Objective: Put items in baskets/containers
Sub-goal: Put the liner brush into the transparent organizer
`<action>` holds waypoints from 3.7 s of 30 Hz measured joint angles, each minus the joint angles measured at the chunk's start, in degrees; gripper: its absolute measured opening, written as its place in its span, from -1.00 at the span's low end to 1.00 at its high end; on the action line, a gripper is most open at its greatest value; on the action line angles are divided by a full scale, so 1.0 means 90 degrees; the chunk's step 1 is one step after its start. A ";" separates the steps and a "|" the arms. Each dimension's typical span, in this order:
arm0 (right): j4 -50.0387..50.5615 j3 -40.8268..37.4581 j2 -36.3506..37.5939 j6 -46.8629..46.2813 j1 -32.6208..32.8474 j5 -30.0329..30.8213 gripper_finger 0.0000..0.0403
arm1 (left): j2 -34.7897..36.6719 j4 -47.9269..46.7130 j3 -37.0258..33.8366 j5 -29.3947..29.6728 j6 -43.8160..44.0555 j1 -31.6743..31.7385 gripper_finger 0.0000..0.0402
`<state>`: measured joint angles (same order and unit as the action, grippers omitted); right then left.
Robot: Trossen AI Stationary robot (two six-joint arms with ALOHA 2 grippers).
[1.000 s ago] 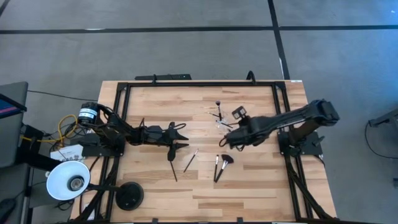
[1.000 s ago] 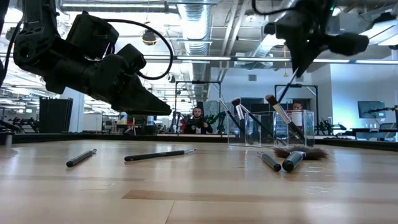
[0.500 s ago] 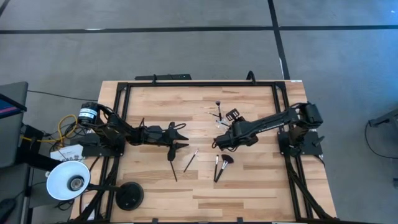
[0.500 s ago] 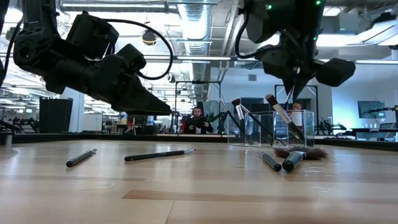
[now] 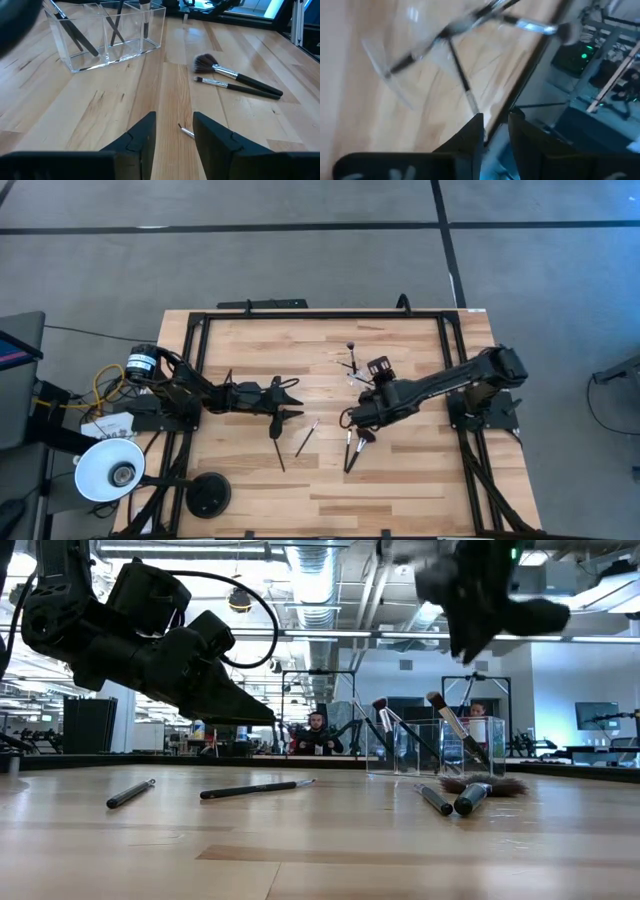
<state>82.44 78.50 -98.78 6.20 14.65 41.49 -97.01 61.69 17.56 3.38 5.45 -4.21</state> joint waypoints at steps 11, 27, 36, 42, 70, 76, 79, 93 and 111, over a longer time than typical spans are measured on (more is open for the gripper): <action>-0.0221 0.0723 0.0640 -0.3509 0.0687 -0.0107 -0.35 | 0.0000 0.0014 0.0000 0.0001 0.0874 -0.0028 -0.37; -0.1166 0.0723 0.1064 -0.3513 0.2488 0.0739 -0.21 | 0.1440 -0.2362 0.1282 0.2141 0.0934 -0.1973 -0.40; -0.3468 -0.0311 0.1856 -0.2874 0.2828 0.1656 -0.21 | 0.1097 -0.3133 0.1409 0.4379 0.1876 -0.2835 -0.41; -0.8334 -0.2590 0.1862 -0.1357 0.2129 -0.1038 -0.24 | 0.0188 -0.3090 0.1494 0.4270 0.2438 -0.2671 -0.41; -1.2401 -0.3590 0.0636 -0.1307 0.1077 -0.3288 -0.31 | -0.2069 -0.2927 0.2484 0.4367 0.2804 -0.2439 -0.42; -1.2400 -0.3590 0.0639 -0.1307 0.1076 -0.3290 -0.34 | -0.2079 -0.2924 0.2466 0.4276 0.2810 -0.2408 -0.73; -1.2401 -0.3590 0.0639 -0.1305 0.1077 -0.3290 -0.33 | -0.2081 -0.2929 0.2467 0.4235 0.2817 -0.2407 -0.93; -1.2044 -0.3592 0.0313 -0.1217 0.0849 -0.2783 -0.31 | -0.0991 -0.2923 0.2433 0.4113 0.1768 -0.2414 -0.94; -1.2446 -0.3587 -0.0515 -0.0682 0.0558 -0.2280 -0.30 | -0.0602 -0.2767 0.2436 0.3694 0.1417 -0.2628 -0.94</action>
<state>-29.57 46.22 -103.42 0.07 19.67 20.97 -102.43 36.79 39.48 36.62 18.21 -27.86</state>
